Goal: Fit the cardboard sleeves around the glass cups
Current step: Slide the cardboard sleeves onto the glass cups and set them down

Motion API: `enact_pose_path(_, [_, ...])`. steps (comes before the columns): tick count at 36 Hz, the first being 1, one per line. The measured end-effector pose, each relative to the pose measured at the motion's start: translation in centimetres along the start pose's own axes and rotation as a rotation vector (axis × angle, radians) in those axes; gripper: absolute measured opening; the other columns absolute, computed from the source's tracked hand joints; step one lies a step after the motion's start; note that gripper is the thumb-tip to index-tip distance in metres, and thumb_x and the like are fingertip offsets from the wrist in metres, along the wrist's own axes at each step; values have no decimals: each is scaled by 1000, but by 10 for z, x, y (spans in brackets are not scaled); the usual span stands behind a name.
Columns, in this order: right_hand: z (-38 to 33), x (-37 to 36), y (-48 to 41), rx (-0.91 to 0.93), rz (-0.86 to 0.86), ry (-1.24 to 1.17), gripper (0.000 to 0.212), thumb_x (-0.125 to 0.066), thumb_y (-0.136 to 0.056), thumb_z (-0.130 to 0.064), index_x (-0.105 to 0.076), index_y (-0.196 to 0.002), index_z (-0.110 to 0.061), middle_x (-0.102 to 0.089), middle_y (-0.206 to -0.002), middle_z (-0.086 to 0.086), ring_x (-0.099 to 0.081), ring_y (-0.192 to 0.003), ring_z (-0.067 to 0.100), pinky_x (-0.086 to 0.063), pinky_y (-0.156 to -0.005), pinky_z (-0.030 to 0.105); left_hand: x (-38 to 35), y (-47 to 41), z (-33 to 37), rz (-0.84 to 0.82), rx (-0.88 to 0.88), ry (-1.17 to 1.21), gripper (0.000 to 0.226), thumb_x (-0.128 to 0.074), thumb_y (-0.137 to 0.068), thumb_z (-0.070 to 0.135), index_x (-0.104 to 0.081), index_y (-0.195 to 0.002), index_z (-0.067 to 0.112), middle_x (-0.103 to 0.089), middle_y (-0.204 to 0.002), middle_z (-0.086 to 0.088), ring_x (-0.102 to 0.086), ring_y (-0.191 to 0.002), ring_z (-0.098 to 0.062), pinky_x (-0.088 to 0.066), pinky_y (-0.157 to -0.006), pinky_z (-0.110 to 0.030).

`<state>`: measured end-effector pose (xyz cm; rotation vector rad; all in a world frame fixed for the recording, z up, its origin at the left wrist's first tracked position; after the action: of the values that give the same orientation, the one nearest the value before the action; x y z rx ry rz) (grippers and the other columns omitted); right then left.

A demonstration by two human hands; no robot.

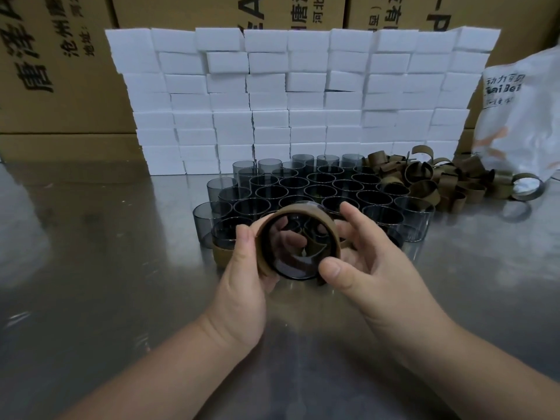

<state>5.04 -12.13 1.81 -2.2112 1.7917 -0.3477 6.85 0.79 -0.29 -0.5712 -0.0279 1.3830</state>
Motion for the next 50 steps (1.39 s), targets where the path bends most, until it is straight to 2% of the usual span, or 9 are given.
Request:
enact_pose_path(2, [4,-6,1,-43,-64,-109,120,-84,-32,-62,-31,-135,-30,-64,-112,-7,-66,-82,4,-50,-63,14,-4,2,2,-39,15,-19,74,-29,-78,64,-57,-112,5,-69,-103,-12,-65,-99,-26,-53,-75,-32])
enact_pose_path(5, [3,-13,0,-15,-166,-164,82,-78,-46,-66,-60,-113,-22,-70,-101,6,-64,-77,14,-50,-63,21,-10,4,7,-83,4,-49,96,-50,-59,84,-57,-105,0,-70,-88,-12,-67,-77,-25,-52,-58,-31])
enact_pose_path(7, [4,-11,-1,-22,-151,-178,70,-75,-44,-71,-67,-97,-26,-71,-87,6,-63,-66,14,-49,-58,20,-11,4,10,-113,-31,-56,82,-52,-56,85,-68,-96,16,-71,-81,-7,-67,-69,-22,-53,-55,-31])
enact_pose_path(15, [17,-7,-1,-107,-88,-179,107,-64,-35,-85,-54,-98,1,-65,-67,1,-55,-50,13,-46,-53,25,-14,2,10,-191,-3,-186,69,-42,-59,89,-72,-74,29,-66,-61,4,-57,-48,-12,-42,-44,-21])
enact_pose_path(20, [15,-7,-2,-110,-128,-149,111,-57,-44,-89,-54,-102,6,-64,-65,5,-55,-53,13,-45,-54,23,-16,4,11,-205,-4,-154,61,-29,-78,74,-73,-82,32,-64,-58,8,-56,-45,-8,-42,-41,-17])
enact_pose_path(30, [14,-9,-2,-111,-153,-188,75,-58,-54,-83,-66,-81,-13,-65,-65,6,-57,-54,11,-46,-54,20,-15,3,8,-202,27,-141,62,-35,-74,77,-72,-74,28,-63,-57,5,-55,-45,-9,-42,-42,-18])
enact_pose_path(35, [15,-7,-2,-127,-133,-200,78,-57,-67,-70,-58,-93,3,-64,-66,7,-57,-53,12,-46,-54,21,-15,3,8,-207,10,-148,62,-38,-71,81,-71,-70,28,-63,-56,4,-55,-45,-8,-42,-42,-18])
enact_pose_path(43, [14,-7,-3,-109,-150,-209,63,-49,-74,-62,-61,-87,-2,-64,-68,10,-57,-55,14,-46,-54,21,-11,0,2,-160,21,-129,57,-29,-78,64,-71,-73,26,-64,-57,-1,-54,-44,-12,-42,-41,-20])
enact_pose_path(50, [14,-8,-3,-122,-182,-226,47,-47,-71,-65,-70,-68,-25,-64,-61,4,-56,-54,9,-46,-55,18,-9,0,1,-118,74,-111,62,-32,-83,53,-55,-89,-4,-62,-56,-7,-53,-44,-17,-41,-41,-23])
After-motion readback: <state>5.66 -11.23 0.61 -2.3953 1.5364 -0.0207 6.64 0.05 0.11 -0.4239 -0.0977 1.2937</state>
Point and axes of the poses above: each hand's wrist, its own y-axis away from the middle knuckle, its own x-axis out of the back of the hand, z = x × y, the point moved 5 cm from there along -y, towards the middle knuckle
